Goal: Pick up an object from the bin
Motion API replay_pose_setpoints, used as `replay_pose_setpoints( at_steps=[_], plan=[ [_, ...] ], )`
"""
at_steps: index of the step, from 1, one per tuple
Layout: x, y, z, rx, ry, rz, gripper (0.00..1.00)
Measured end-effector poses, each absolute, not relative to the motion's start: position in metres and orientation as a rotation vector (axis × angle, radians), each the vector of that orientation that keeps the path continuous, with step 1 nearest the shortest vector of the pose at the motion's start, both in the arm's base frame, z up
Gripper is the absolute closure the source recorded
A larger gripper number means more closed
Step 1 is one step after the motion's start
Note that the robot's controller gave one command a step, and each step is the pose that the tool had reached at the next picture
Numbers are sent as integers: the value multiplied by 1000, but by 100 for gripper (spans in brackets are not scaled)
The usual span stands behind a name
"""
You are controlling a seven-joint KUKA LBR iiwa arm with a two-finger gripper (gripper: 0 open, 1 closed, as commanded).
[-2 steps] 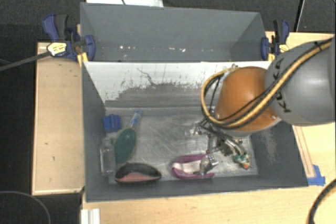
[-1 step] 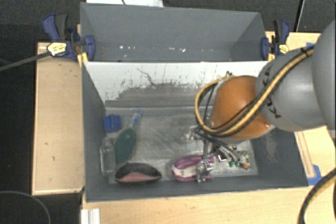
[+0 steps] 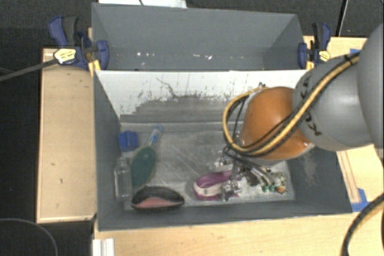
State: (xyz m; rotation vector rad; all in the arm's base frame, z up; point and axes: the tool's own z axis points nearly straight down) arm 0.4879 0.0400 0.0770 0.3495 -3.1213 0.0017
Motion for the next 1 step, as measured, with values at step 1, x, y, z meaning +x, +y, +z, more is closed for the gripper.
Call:
replay_pose_setpoints(
  at_steps=[1],
  plan=[
    [500,-9,79,624,-3092,-3,100]
  ],
)
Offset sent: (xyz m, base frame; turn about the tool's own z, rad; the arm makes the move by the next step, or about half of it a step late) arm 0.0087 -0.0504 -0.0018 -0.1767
